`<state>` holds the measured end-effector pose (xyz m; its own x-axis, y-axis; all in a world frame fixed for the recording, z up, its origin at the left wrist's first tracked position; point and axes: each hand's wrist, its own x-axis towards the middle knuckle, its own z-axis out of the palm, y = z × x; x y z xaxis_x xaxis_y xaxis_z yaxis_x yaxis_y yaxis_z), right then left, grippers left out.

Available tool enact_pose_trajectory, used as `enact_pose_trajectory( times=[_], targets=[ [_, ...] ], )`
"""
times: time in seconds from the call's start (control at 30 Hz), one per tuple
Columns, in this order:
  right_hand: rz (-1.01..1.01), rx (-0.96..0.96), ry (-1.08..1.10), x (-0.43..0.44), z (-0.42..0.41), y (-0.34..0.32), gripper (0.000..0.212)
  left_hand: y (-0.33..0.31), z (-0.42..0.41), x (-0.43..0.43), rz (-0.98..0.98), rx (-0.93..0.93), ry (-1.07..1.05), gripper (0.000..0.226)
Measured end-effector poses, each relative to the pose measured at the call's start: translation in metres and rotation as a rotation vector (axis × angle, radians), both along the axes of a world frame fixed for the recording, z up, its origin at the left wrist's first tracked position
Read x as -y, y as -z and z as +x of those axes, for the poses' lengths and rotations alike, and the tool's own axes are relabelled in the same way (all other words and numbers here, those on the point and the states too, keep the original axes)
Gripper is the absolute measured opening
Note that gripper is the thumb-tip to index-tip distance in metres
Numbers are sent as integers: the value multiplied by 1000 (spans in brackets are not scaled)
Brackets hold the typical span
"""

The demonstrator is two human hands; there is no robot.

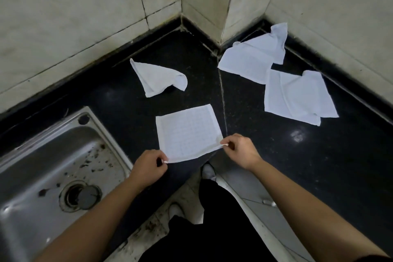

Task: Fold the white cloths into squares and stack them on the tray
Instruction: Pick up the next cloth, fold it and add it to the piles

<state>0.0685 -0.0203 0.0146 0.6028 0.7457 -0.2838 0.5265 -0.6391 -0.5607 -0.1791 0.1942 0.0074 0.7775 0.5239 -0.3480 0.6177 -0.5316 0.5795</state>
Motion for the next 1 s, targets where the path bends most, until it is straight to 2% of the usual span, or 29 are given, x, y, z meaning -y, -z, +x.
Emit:
enact_pose_trajectory(
  times=[0.13, 0.23, 0.4, 0.53, 0.9, 0.93, 1.0],
  targets=[
    [95, -142, 229, -32, 24, -4, 17, -8, 29, -23, -255, 95, -482, 11],
    [140, -195, 309, -63, 40, -2, 12, -5, 48, -40, -319, 146, -636, 13],
    [143, -249, 328, -106, 68, 11, 7, 12, 72, -69, -299, 122, -744, 15],
    [143, -253, 303, -129, 84, 22, 12, 22, 86, -82, -284, 137, -810, 17],
    [127, -192, 230, -139, 95, 40, 17, 37, 95, -85, -259, 153, -879, 23],
    [130, -161, 214, -136, 91, 39, 23, 35, 94, -82, -237, 176, -882, 26],
    [192, 84, 117, -128, 80, 36, 33, 31, 89, -72, -46, 176, -795, 32]
  ],
)
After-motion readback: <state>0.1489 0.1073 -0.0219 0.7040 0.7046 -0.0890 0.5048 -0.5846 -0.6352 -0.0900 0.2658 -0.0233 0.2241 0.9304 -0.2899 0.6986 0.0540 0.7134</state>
